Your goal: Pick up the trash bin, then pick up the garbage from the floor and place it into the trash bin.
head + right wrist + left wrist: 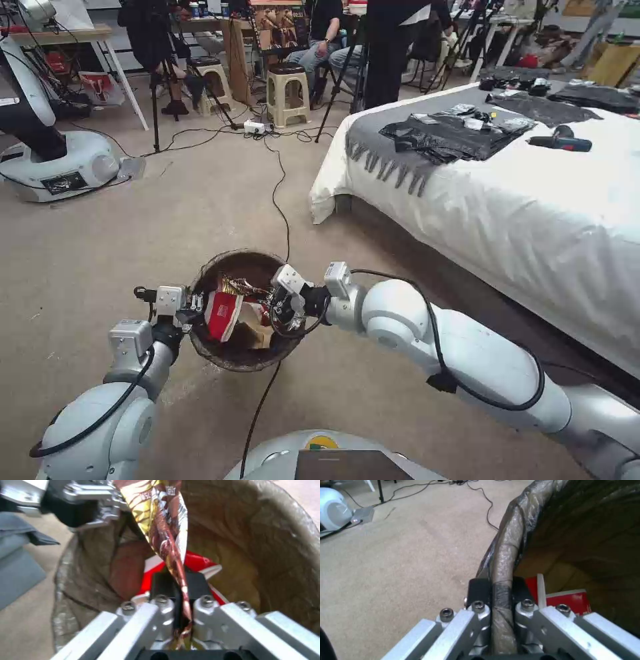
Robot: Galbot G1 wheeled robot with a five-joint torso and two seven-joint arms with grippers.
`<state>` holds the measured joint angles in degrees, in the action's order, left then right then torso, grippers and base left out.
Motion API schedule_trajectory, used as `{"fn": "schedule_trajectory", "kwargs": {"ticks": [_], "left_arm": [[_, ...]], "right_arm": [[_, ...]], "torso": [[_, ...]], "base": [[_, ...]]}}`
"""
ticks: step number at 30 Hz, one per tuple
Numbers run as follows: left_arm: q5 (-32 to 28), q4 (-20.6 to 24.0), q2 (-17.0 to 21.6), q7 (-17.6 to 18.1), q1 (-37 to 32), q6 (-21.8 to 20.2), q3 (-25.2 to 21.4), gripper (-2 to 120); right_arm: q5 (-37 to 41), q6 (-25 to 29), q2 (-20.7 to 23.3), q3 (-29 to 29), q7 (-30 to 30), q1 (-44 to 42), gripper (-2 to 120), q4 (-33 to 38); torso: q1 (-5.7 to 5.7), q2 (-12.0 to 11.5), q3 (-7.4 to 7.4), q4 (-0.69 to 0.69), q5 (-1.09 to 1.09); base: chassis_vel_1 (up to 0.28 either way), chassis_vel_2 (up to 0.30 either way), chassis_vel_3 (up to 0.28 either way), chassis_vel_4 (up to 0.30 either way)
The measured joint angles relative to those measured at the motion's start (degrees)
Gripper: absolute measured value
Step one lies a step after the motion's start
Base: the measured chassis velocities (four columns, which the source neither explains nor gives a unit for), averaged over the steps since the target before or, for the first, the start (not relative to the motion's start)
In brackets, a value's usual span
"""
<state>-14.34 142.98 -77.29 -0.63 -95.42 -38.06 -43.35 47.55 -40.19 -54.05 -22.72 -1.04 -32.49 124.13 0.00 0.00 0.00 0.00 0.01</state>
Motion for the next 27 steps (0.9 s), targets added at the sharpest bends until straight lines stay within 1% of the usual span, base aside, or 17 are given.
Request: {"fn": "schedule_trajectory", "kwargs": {"ticks": [1, 2, 4, 5, 8, 9, 10, 14, 16, 19, 20, 21, 22, 24, 25, 26, 27], "left_arm": [[0.00, 0.00, 0.00, 0.00, 0.00, 0.00, 0.00, 3], [-0.03, 0.00, 0.00, 0.00, 0.00, 0.00, 0.00, 3], [-0.05, 0.04, 0.00, 0.00, -0.01, 0.00, 0.00, 3], [-0.05, 0.04, 0.00, 0.00, -0.01, 0.00, 0.00, 3], [-0.07, 0.10, 0.00, -0.01, -0.01, 0.00, 0.03, 3], [-0.07, 0.12, 0.00, -0.01, -0.01, 0.00, 0.05, 3], [-0.07, 0.12, 0.00, -0.01, -0.01, 0.00, 0.05, 3], [-0.10, 0.17, 0.01, -0.02, -0.01, 0.00, 0.09, 3], [-0.11, 0.17, 0.01, -0.02, -0.01, 0.00, 0.10, 3], [-0.11, 0.18, -0.02, -0.03, 0.03, 0.00, 0.15, 3], [-0.11, 0.18, -0.02, -0.03, 0.03, 0.00, 0.15, 3], [-0.11, 0.19, -0.02, -0.03, 0.05, 0.00, 0.15, 3], [-0.11, 0.20, -0.02, -0.03, 0.05, 0.00, 0.15, 3], [-0.11, 0.21, -0.02, -0.04, 0.08, 0.00, 0.14, 3], [-0.11, 0.21, -0.02, -0.04, 0.08, 0.00, 0.14, 3], [-0.11, 0.22, -0.04, -0.04, 0.08, 0.00, 0.13, 3], [-0.12, 0.23, -0.07, -0.05, 0.08, 0.00, 0.12, 3]], "right_arm": [[0.00, 0.00, 0.00, 0.00, 0.00, 0.00, 2, 0.00], [0.01, 0.00, -0.37, -0.49, 1.49, 0.01, 10, -0.20], [0.03, -0.05, -0.73, -0.82, 2.27, 0.06, 19, -0.29], [0.03, -0.05, -0.73, -0.82, 2.27, 0.06, 19, -0.29], [0.03, -0.08, -1.20, -1.22, 2.96, 0.21, 31, -0.48], [0.03, -0.11, -1.42, -1.30, 3.16, 0.23, 37, -0.64], [0.03, -0.11, -1.42, -1.30, 3.16, 0.23, 37, -0.64], [0.03, -0.09, -1.93, -1.36, 3.80, 0.30, 58, -0.89], [0.03, -0.08, -1.97, -1.33, 3.82, 0.33, 61, -0.89], [0.03, 0.05, -2.26, -0.82, 4.09, 0.31, 74, -0.93], [0.03, 0.05, -2.26, -0.82, 4.09, 0.31, 74, -0.93], [0.05, 0.11, -2.41, -0.56, 4.37, 0.22, 81, -0.93], [0.05, 0.12, -2.44, -0.49, 4.41, 0.19, 82, -0.93], [0.19, 0.26, -2.56, 0.67, 4.59, -0.21, 91, -0.59], [0.19, 0.26, -2.56, 0.67, 4.59, -0.21, 91, -0.59], [0.32, 0.38, -2.54, 1.65, 4.63, -0.54, 96, -0.19], [0.38, 0.73, -2.39, 2.68, 4.65, -0.89, 98, 0.25]], "torso": [[0.00, 0.00, 0.00, 0.00, 0.00], [0.00, 0.00, 0.00, 0.00, 0.00], [0.00, 0.00, 0.00, 0.00, 0.00], [0.00, 0.00, 0.00, 0.00, 0.00], [0.00, 0.00, 0.00, 0.00, 0.00], [0.00, 0.00, 0.00, 0.00, 0.00], [0.00, 0.00, 0.00, 0.00, 0.00], [0.00, 0.00, 0.00, 0.00, 0.00], [0.00, 0.00, 0.00, 0.00, 0.00], [0.00, 0.00, 0.00, 0.00, 0.00], [0.00, 0.00, 0.00, 0.00, 0.00], [0.00, 0.00, 0.00, 0.00, 0.00], [0.00, 0.00, 0.00, 0.00, 0.00], [0.00, 0.00, 0.00, 0.00, 0.00], [0.00, 0.00, 0.00, 0.00, 0.00], [0.00, 0.00, 0.00, 0.00, -0.01], [0.00, 0.00, 0.00, 0.00, -0.01]], "base": [[0.000, 0.000, 0.000, 0.000], [0.000, 0.000, 0.000, 0.000], [0.000, 0.000, 0.000, 0.000], [0.000, 0.000, 0.000, 0.000], [0.000, 0.000, 0.000, 0.000], [0.000, 0.000, 0.000, 0.000], [0.000, 0.000, 0.000, 0.000], [0.000, 0.000, 0.000, 0.000], [0.000, 0.000, 0.000, 0.000], [0.000, 0.000, 0.000, 0.000], [0.000, 0.000, 0.000, 0.000], [0.000, 0.000, 0.000, 0.000], [0.000, 0.000, 0.000, 0.000], [0.000, 0.000, 0.000, 0.000], [0.000, 0.000, 0.000, 0.000], [0.000, 0.000, 0.000, 0.000], [0.000, 0.000, 0.000, 0.000]]}}
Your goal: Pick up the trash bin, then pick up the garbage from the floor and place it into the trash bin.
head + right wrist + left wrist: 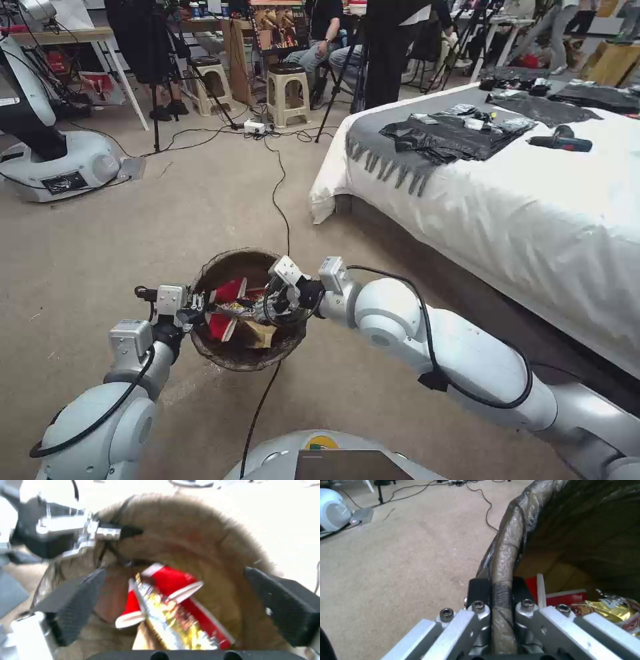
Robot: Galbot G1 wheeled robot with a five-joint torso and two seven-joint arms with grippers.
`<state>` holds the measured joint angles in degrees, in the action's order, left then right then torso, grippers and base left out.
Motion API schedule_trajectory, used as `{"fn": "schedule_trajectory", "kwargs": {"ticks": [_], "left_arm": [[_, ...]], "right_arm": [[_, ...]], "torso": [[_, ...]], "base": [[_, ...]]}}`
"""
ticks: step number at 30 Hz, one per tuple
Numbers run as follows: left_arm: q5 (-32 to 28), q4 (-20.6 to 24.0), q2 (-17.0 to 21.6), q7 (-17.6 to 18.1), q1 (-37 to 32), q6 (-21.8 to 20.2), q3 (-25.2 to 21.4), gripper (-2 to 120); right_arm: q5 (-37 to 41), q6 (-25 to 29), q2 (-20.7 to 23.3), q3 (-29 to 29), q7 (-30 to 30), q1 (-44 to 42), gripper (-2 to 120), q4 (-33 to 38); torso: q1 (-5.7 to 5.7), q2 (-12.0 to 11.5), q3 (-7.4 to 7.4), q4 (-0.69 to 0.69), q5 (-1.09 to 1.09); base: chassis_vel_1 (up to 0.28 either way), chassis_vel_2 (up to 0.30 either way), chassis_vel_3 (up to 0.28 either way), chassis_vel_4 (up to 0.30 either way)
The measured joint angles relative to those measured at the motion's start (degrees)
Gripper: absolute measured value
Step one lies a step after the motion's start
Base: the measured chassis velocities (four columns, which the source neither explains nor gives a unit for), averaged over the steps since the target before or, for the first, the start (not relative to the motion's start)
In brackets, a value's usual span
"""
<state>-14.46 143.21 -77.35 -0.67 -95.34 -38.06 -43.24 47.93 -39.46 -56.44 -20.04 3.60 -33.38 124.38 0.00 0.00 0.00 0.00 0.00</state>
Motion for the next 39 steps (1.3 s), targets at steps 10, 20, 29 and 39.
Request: {"fn": "schedule_trajectory", "kwargs": {"ticks": [10, 20, 29, 39], "left_arm": [[-0.37, 0.03, -0.36, 0.03, 0.08, 0.02, -0.49, 3], [-0.69, 0.02, -0.58, 0.02, 0.11, 0.02, -0.93, 3], [-0.70, -0.16, -0.59, -0.79, 0.04, 0.07, -1.40, 3], [-0.07, -0.40, 0.09, -1.30, 0.26, 0.63, -1.49, 3]], "right_arm": [[-4.04, 8.06, 4.70, 14.63, 2.50, -12.73, 100, 6.94], [-13.97, 16.54, 2.55, 30.13, 5.05, -29.73, 100, 8.97], [-30.82, 25.12, -7.89, 44.99, 3.28, -48.45, 100, 9.83], [-42.17, 37.65, -22.38, 56.73, -0.56, -63.54, 100, 10.33]], "torso": [[0.00, 0.00, 0.00, 0.02, -0.02], [0.00, 0.00, 0.00, 0.00, -0.01], [0.00, 0.00, 0.00, -0.03, 0.01], [0.00, 0.00, -0.01, 0.00, 0.00]], "base": [[0.000, 0.000, 0.000, 0.000], [0.000, 0.000, 0.000, 0.000], [0.000, 0.000, 0.000, 0.000], [0.000, 0.000, 0.000, 0.000]]}}
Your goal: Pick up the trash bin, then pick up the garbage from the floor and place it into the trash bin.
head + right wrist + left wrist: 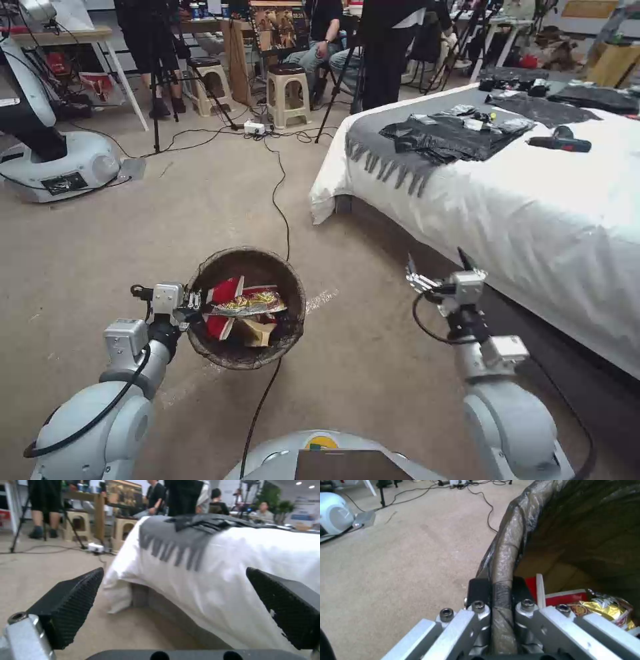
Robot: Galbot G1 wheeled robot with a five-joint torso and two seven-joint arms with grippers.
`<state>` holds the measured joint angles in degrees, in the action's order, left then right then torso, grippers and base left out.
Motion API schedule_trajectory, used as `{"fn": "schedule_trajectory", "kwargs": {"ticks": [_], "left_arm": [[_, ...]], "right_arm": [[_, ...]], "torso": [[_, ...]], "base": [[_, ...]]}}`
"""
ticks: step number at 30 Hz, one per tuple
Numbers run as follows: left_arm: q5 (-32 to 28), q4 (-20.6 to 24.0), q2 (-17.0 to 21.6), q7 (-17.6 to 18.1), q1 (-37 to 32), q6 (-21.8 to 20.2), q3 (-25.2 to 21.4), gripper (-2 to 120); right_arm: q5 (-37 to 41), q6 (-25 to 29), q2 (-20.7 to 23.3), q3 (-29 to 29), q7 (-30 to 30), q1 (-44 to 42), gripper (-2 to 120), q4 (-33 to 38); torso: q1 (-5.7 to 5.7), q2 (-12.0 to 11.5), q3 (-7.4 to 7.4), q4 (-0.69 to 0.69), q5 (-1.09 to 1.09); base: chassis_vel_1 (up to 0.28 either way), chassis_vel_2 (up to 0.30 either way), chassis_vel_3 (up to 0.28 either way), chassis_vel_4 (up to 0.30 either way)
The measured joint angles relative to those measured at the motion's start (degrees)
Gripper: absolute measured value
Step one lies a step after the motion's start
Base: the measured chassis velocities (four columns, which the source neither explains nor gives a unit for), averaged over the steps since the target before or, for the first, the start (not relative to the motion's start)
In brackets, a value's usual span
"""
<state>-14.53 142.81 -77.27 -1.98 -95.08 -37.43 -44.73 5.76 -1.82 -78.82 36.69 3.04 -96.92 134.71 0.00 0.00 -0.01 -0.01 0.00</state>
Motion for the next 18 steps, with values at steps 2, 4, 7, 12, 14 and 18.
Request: {"fn": "schedule_trajectory", "kwargs": {"ticks": [2, 4, 7, 12, 14, 18], "left_arm": [[0.38, 0.01, -0.01, -0.06, -0.12, 0.19, -0.05, 3], [0.82, 0.04, -0.01, -0.12, -0.31, 0.34, -0.10, 3], [1.20, 0.16, 0.04, -0.17, -0.56, 0.52, -0.17, 3], [1.73, 0.30, 0.13, -0.20, -0.84, 0.71, -0.20, 3], [1.82, 0.31, 0.14, -0.22, -0.89, 0.71, -0.19, 3], [1.87, 0.40, 0.14, -0.27, -0.95, 0.64, -0.13, 3]], "right_arm": [[-0.73, 4.32, -2.32, 2.79, -1.30, -3.82, 100, -0.17], [-0.92, 7.08, -3.82, 3.94, -1.59, -6.13, 100, -0.61], [-1.27, 9.72, -5.49, 4.71, -2.07, -8.33, 100, -1.15], [-1.55, 12.62, -6.90, 6.11, -2.84, -10.83, 100, -1.92], [-1.15, 13.17, -6.97, 6.43, -3.00, -11.74, 100, -1.93], [-0.36, 13.39, -6.90, 6.88, -3.07, -12.18, 100, -1.87]], "torso": [[0.00, 0.00, 0.00, 0.01, 0.01], [0.00, 0.00, 0.00, 0.01, 0.00], [0.00, 0.00, 0.00, 0.01, 0.00], [0.00, 0.00, 0.00, 0.01, 0.00], [0.00, 0.00, 0.00, 0.01, 0.01], [0.00, 0.00, 0.00, 0.00, 0.00]], "base": [[0.000, 0.000, 0.000, 0.000], [0.000, 0.000, 0.000, 0.000], [0.000, 0.000, 0.000, 0.000], [0.000, 0.000, 0.000, 0.000], [0.000, 0.000, 0.000, 0.000], [0.000, 0.000, 0.000, 0.000]]}}
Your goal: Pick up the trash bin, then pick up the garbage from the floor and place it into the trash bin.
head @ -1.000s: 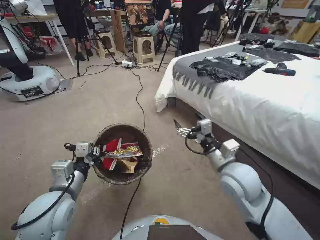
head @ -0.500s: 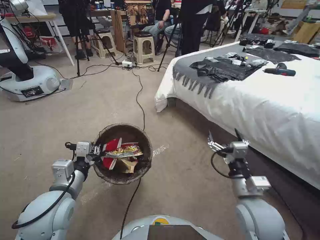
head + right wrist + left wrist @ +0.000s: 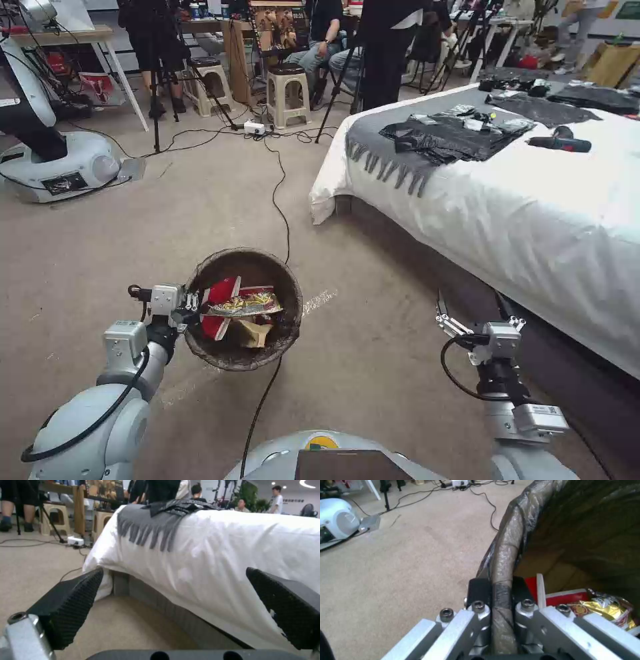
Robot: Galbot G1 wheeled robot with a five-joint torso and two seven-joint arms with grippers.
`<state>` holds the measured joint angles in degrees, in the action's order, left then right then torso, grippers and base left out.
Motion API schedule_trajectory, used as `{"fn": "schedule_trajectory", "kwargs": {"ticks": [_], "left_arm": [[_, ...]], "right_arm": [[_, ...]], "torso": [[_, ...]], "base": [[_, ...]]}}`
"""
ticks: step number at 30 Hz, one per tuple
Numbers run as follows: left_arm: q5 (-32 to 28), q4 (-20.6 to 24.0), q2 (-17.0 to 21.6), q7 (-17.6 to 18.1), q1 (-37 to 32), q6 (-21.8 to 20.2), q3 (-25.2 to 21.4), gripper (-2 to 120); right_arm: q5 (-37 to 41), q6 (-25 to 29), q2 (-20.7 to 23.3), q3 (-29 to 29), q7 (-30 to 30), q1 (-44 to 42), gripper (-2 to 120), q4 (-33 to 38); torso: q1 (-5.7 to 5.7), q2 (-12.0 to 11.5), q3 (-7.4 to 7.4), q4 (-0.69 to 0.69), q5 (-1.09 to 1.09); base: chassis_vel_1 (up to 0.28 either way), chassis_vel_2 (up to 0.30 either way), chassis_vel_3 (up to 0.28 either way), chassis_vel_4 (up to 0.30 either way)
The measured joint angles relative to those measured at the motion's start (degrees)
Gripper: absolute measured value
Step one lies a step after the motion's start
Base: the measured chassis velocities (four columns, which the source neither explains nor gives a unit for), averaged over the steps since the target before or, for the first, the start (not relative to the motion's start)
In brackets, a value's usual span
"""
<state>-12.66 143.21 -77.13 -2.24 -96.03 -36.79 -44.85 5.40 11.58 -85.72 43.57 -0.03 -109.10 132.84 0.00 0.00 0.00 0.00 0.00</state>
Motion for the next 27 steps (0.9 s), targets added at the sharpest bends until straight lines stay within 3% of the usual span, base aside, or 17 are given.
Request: {"fn": "schedule_trajectory", "kwargs": {"ticks": [15, 27], "left_arm": [[0.11, 0.03, -0.18, -0.32, -0.42, -0.26, -0.32, 3], [0.26, 0.03, -0.39, -0.77, -0.57, -0.35, -0.62, 3]], "right_arm": [[0.76, -1.01, 0.62, 0.16, 0.00, 0.39, 100, 0.39], [0.79, -1.17, 0.51, -0.16, 0.08, 0.35, 100, 0.33]], "torso": [[0.00, 0.00, 0.00, 0.00, 0.00], [0.00, 0.00, 0.00, -0.01, -0.01]], "base": [[0.000, 0.000, 0.000, 0.000], [0.071, 0.074, 0.082, 0.065]]}}
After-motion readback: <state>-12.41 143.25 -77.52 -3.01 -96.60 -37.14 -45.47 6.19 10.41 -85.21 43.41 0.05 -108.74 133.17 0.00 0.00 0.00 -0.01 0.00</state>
